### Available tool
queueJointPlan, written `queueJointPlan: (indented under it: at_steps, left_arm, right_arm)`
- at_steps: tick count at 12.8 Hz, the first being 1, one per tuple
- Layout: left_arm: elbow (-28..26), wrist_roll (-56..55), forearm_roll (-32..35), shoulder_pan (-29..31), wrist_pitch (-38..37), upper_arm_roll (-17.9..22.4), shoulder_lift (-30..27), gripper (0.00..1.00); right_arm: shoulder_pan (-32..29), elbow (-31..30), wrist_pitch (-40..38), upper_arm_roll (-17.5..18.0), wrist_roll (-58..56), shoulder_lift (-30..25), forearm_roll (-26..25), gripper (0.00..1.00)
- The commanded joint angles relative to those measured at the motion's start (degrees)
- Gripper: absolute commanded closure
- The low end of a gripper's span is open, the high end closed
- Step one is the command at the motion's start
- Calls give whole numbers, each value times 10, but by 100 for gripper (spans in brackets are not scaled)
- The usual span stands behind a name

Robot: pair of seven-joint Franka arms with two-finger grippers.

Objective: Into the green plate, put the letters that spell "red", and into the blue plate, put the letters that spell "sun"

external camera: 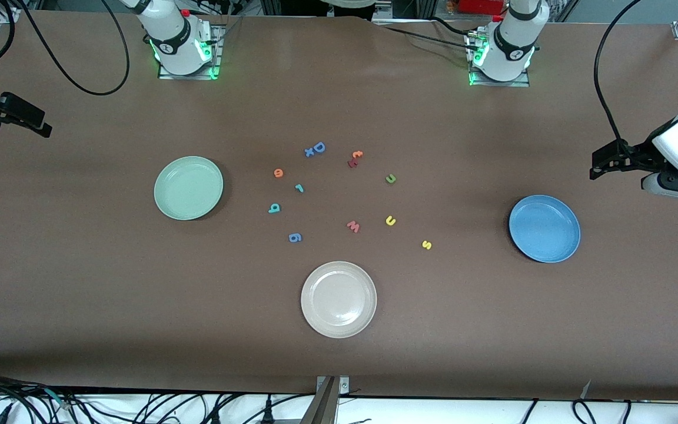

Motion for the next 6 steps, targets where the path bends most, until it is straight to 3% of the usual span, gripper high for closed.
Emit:
queueJointPlan:
  at_steps: [1, 6]
  left_arm:
    - [11, -5, 2, 5, -13, -6, -2, 0]
    - [11, -7, 2, 5, -21, -7, -3, 0]
  right_arm:
    - [1, 15, -11, 0, 6, 5, -2, 0]
    - [1, 15, -11, 0, 6, 5, -2, 0]
